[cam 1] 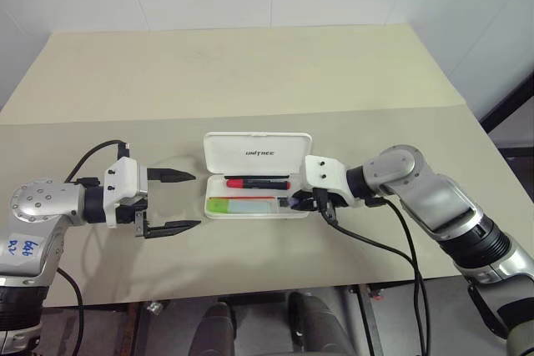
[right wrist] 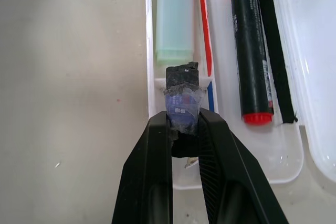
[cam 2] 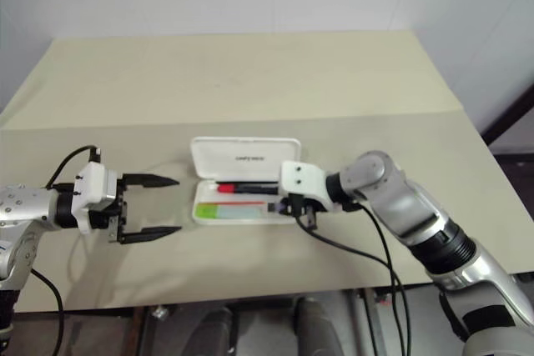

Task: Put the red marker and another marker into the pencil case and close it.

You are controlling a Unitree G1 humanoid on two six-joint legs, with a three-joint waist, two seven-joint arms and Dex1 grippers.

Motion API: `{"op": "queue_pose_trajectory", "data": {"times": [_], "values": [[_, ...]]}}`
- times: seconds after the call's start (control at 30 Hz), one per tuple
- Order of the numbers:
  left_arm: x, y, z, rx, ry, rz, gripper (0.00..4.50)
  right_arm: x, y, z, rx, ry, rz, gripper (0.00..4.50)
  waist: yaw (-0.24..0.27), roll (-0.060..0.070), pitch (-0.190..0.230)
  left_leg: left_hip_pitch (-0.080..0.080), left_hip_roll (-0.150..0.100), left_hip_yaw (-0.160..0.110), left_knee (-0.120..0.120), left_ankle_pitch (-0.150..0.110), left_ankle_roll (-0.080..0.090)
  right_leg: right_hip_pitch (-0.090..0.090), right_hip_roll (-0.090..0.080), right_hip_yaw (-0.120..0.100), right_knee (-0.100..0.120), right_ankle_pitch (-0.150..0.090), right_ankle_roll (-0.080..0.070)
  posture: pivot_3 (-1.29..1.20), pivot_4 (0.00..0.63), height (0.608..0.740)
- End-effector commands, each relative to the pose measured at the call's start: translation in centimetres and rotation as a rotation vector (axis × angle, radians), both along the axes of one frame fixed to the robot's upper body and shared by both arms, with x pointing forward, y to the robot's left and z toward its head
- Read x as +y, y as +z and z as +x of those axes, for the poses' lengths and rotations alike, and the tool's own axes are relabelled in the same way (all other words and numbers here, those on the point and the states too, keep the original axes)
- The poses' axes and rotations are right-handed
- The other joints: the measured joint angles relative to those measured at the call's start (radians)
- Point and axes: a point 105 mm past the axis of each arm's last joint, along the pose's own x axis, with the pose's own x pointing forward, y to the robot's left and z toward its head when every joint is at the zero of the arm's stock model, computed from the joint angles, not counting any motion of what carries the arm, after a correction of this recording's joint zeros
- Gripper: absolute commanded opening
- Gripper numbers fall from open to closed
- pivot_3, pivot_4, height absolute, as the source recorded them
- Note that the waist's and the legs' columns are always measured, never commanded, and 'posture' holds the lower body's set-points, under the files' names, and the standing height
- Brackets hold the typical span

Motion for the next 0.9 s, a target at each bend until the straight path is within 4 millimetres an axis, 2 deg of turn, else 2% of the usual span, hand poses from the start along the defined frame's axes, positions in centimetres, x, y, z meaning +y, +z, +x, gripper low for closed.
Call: {"op": "queue_pose_trajectory", "data": {"times": [0.03,0.17,0.27,0.4,0.6,0.83,0.9], "values": [[0.3,1.2,-0.2,-0.045,0.011,0.003,4.5,0.5,0.7,0.1,-0.032,0.025,-0.006,0.7,0.0,0.0,0.0,0.0,0.0,0.0,0.0,0.0,0.0,0.0,0.0,0.0,0.0,0.0,0.0,0.0,0.15,0.74],[0.3,1.3,-0.1,-0.05,0.014,0.005,4.5,0.3,0.6,0.3,-0.041,0.023,-0.016,1.96,0.0,0.0,0.0,0.0,0.0,0.0,0.0,0.0,0.0,0.0,0.0,0.0,0.0,0.0,-0.001,0.0,0.15,0.74],[0.3,1.4,0.0,-0.054,0.013,0.005,4.5,0.0,0.7,0.6,-0.053,0.014,-0.022,3.08,0.0,0.0,0.0,0.0,0.0,0.0,0.0,0.0,0.0,0.0,0.0,0.0,0.0,0.0,-0.001,0.0,0.15,0.74],[0.3,1.4,0.1,-0.057,0.013,0.004,4.5,-0.2,1.8,1.0,-0.068,0.011,0.004,4.47,-0.001,0.0,0.0,0.0,0.0,0.0,0.0,0.0,0.0,0.0,0.0,0.0,0.0,0.0,-0.001,0.0,0.15,0.74],[0.3,1.7,0.1,-0.06,0.023,-0.015,4.5,-0.7,4.3,-0.3,-0.09,0.16,0.181,4.47,0.0,0.0,0.0,0.0,0.0,0.0,0.0,0.0,0.0,0.0,0.0,0.0,0.0,0.0,0.0,0.0,0.15,0.74],[0.8,3.4,0.7,-0.058,0.079,-0.125,4.5,-2.9,8.4,-1.6,-0.095,0.179,0.567,4.47,0.002,0.0,0.0,0.0,0.0,0.0,0.0,-0.001,0.0,0.001,0.0,0.0,0.0,0.003,0.006,0.0,0.15,0.74],[1.0,3.7,0.7,-0.055,0.079,-0.144,4.1,-3.2,9.5,-2.0,-0.07,0.174,0.633,4.5,0.001,0.0,0.0,0.001,0.0,0.0,0.0,-0.001,0.0,0.002,0.0,0.0,0.0,0.004,0.006,0.0,0.15,0.74]]}}
